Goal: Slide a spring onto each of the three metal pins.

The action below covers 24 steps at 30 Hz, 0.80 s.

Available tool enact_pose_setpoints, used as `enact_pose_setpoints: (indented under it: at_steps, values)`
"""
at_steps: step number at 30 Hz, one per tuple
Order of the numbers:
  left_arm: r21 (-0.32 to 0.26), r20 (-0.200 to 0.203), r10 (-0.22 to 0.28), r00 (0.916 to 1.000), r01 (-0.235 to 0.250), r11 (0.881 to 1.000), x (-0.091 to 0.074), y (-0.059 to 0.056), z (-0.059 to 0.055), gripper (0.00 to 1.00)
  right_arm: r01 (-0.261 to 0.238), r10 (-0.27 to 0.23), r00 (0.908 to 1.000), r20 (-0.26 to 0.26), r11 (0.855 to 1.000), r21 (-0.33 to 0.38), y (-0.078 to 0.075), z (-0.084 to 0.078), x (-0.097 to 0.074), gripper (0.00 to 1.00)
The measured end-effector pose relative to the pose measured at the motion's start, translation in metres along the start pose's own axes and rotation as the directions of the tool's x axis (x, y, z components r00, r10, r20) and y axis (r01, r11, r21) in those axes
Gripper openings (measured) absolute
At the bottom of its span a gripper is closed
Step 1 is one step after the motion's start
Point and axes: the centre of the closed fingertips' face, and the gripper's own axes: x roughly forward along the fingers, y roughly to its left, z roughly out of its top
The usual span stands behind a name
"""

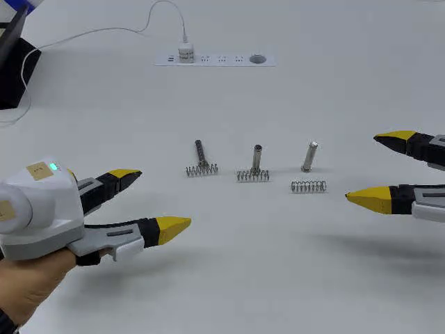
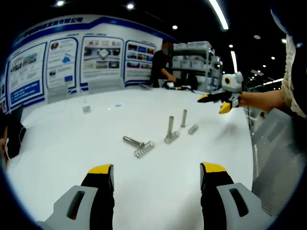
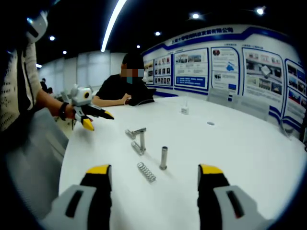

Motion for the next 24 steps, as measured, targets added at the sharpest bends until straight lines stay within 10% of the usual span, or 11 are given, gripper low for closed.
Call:
enact_pose_setpoints:
  at_steps: [24]
  values:
    - [0.029, -0.010, 0.012, 0.9999, -0.012, 1.000, 0.031, 0.021, 0.029, 0.69, 0.005, -0.005, 1.0000, -0.002, 1.000, 0.011, 0.001, -0.003, -0.002, 0.74]
